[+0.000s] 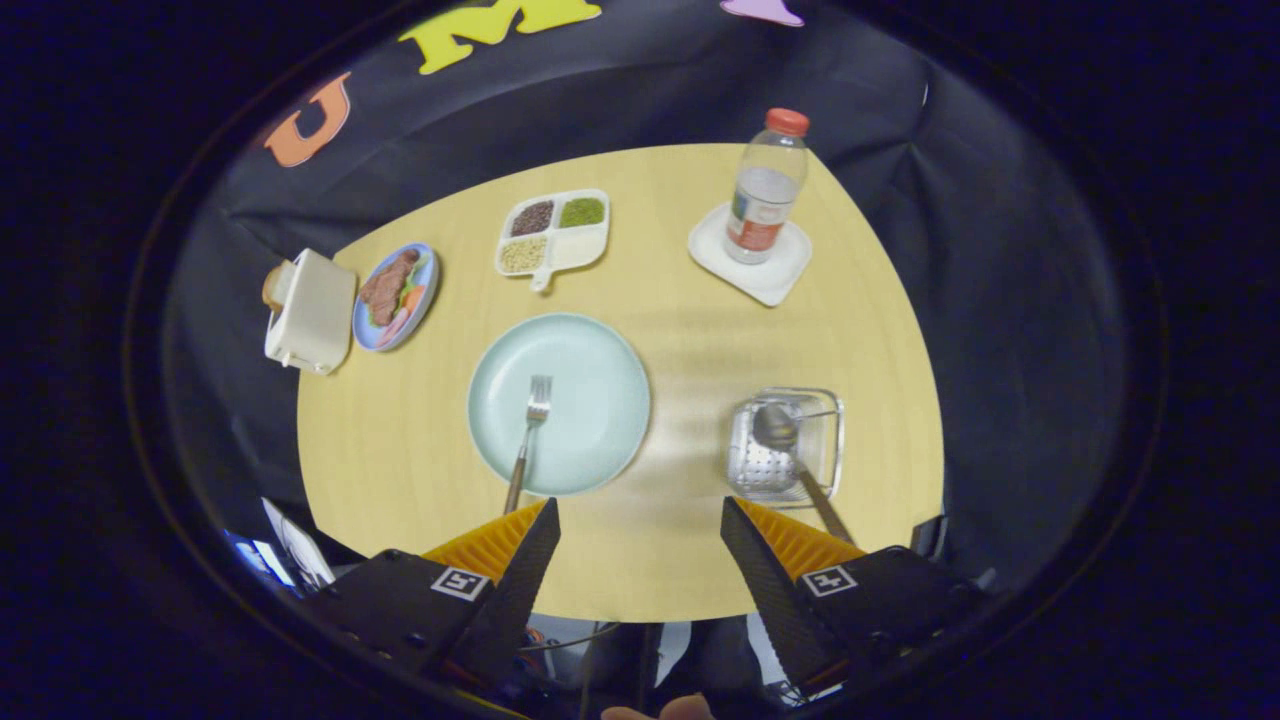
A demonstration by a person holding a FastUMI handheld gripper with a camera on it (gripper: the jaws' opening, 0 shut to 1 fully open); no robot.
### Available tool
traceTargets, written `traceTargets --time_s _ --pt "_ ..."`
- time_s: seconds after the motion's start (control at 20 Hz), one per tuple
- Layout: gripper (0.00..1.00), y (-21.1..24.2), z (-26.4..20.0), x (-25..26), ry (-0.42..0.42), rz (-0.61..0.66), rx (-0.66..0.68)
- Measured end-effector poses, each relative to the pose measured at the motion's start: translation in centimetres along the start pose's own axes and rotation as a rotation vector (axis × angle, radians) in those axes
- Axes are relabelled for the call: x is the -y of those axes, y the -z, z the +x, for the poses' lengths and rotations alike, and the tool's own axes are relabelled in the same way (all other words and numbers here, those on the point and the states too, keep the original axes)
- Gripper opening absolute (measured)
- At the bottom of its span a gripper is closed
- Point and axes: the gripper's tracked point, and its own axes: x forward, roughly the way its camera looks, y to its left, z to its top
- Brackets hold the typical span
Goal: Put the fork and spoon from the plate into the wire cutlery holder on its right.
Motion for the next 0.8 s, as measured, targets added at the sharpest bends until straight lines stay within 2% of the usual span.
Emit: traceTargets --time_s 0.2,0.55,0.7,0.8 --pt "0.97 3.2 4.3 -5.6 -0.019 -0.003 -0.075" --pt "0.95 5.3 11.2 -9.5 -0.004 0.071 -0.142" --pt "0.81 5.2 12.9 -9.8 0.028 0.049 -0.136" --pt "0.66 5.5 13.7 -10.2 0.029 0.038 -0.151"
